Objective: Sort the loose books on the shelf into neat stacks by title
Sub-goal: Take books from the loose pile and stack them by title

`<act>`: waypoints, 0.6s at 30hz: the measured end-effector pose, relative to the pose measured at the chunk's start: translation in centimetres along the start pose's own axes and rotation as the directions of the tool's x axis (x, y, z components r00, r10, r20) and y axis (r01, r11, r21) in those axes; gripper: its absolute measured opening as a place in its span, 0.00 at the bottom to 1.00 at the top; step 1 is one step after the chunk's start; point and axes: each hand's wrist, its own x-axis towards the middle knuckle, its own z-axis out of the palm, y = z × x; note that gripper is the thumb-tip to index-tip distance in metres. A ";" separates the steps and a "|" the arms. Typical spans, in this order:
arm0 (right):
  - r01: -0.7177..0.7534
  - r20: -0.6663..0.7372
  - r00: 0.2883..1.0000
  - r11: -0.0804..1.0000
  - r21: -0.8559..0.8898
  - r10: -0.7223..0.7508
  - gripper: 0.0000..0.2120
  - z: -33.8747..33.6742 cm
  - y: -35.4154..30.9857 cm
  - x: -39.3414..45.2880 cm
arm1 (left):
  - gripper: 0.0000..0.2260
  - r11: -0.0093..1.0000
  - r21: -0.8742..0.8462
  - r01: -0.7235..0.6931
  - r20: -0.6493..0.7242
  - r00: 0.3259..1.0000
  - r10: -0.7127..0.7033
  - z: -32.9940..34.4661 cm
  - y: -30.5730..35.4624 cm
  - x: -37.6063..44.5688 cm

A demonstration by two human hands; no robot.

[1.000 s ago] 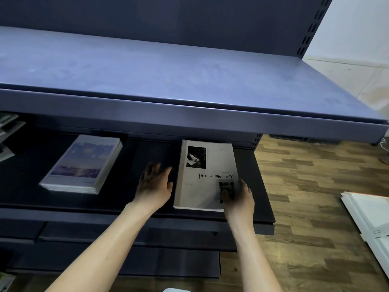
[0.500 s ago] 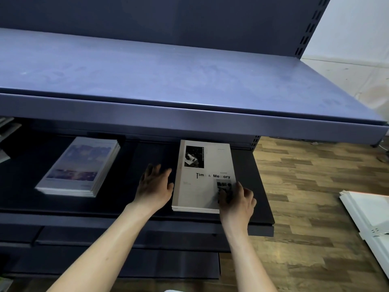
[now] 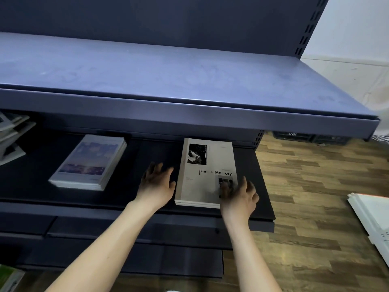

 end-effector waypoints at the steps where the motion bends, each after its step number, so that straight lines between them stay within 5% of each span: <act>1: 0.023 0.010 1.000 0.999 0.026 -0.023 0.32 -0.3 -0.5 -0.3 | 0.24 1.000 0.007 0.010 -0.001 1.000 -0.010 -0.1 0.0 -0.5; 11: 0.391 0.382 0.846 0.920 0.030 -0.372 0.29 -0.2 -5.4 -5.0 | 0.26 0.996 0.073 0.057 -0.235 0.971 -0.038 0.0 -1.5 -8.4; 18: 0.571 0.487 0.703 0.820 0.047 -0.518 0.27 1.8 -8.3 -10.0 | 0.25 0.991 0.069 0.115 -0.347 0.934 -0.084 -1.4 -5.5 -12.1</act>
